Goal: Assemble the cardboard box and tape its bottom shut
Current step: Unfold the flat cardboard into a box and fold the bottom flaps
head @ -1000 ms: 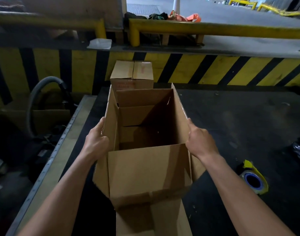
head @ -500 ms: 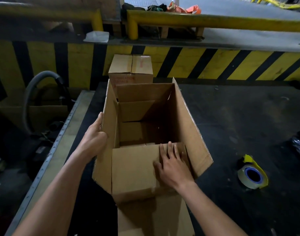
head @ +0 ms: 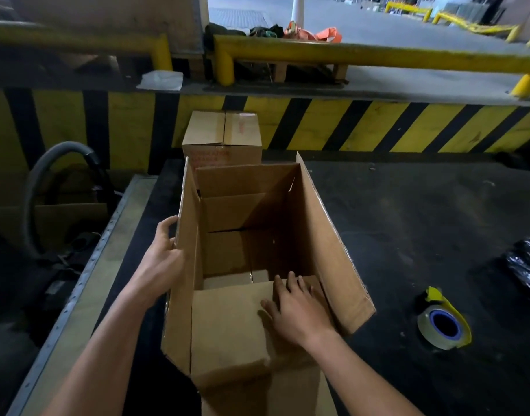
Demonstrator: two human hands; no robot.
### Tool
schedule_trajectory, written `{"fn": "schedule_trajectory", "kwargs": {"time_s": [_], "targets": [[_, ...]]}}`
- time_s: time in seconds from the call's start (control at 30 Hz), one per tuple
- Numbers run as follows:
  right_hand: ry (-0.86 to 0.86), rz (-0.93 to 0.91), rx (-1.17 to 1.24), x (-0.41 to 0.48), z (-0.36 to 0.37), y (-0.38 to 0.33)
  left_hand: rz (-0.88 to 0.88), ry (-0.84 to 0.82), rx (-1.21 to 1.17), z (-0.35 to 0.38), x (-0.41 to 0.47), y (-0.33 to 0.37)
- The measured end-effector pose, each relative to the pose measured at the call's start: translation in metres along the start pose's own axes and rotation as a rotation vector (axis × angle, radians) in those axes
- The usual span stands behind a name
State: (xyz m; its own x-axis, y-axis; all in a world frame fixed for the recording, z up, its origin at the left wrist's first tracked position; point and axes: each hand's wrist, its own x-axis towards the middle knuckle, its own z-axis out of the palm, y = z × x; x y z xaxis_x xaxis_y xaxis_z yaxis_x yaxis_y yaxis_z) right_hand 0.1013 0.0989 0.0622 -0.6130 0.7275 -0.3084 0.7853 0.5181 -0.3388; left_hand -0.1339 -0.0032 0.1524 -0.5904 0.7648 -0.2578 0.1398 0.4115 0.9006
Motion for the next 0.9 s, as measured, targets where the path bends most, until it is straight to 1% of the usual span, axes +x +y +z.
{"fn": "schedule_trajectory", "kwargs": {"time_s": [0.17, 0.3, 0.43, 0.47, 0.53, 0.6, 0.63, 0.7, 0.8, 0.9], "targets": [[0.104, -0.072, 0.140, 0.065, -0.044, -0.026, 0.018, -0.060, 0.042, -0.009, 0.012, 0.003], [0.233, -0.129, 0.204, 0.133, -0.086, -0.048, 0.055, -0.015, 0.051, -0.007, 0.014, 0.005], [0.409, -0.174, 0.151, 0.192, -0.108, -0.066, 0.051, -0.013, 0.021, -0.002, 0.019, 0.002], [0.425, -0.181, 0.116, 0.204, -0.111, -0.068, 0.054, -0.014, 0.008, -0.001, 0.021, 0.000], [0.392, -0.185, 0.039, 0.224, -0.115, -0.068, 0.068, -0.003, 0.007, 0.000, 0.023, -0.003], [0.350, -0.183, -0.030, 0.239, -0.116, -0.064, 0.074, 0.022, 0.009, 0.000, 0.025, -0.005], [0.365, -0.183, -0.056, 0.243, -0.115, -0.061, 0.075, 0.030, 0.009, 0.000, 0.026, -0.006], [0.467, -0.194, -0.085, 0.247, -0.113, -0.059, 0.074, 0.033, -0.008, -0.001, 0.027, -0.007], [0.615, -0.219, -0.066, 0.242, -0.103, -0.057, 0.054, 0.038, -0.047, 0.001, 0.030, -0.009], [0.646, -0.206, -0.049, 0.232, -0.084, -0.050, 0.057, 0.048, -0.039, 0.003, 0.032, -0.011]]}}
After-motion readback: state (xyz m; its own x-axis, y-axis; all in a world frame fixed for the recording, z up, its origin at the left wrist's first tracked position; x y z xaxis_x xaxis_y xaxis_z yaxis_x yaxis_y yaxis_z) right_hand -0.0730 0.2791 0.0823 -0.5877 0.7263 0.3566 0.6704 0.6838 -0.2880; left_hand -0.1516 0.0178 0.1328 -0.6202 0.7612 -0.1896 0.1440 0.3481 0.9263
